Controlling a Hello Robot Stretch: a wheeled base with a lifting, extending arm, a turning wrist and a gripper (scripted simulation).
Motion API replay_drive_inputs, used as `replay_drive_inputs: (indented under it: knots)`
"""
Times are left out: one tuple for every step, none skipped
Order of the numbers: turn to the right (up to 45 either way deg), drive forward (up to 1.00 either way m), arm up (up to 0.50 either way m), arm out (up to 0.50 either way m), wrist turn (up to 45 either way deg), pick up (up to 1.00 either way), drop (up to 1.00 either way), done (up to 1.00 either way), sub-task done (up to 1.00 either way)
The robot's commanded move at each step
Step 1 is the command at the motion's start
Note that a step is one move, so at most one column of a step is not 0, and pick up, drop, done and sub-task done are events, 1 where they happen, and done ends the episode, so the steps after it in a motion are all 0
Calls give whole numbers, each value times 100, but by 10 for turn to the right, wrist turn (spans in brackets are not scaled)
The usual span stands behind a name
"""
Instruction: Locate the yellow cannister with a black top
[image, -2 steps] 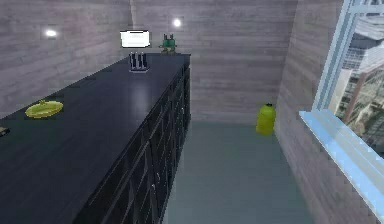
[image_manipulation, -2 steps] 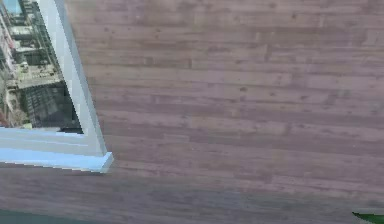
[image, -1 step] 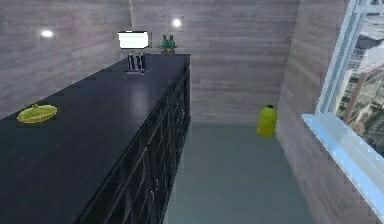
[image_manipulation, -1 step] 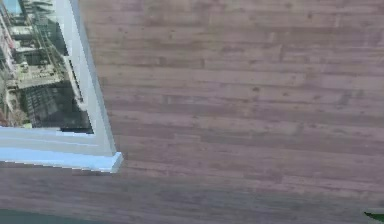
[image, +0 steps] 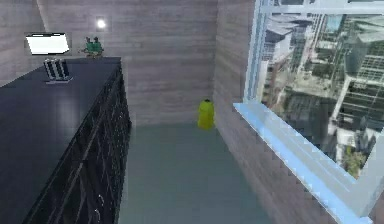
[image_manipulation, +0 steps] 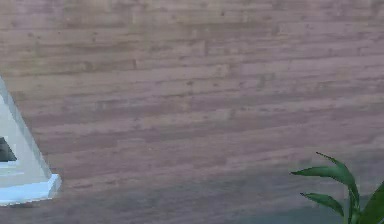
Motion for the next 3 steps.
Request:
replay_drive_inputs:
  knots:
    - [0, 100, 0, 0, 0, 0, 0, 0, 0]
    - [60, 0, 0, 0, 0, 0, 0, 0, 0]
    - [0, 45, 0, 0, 0, 0, 0, 0, 0]
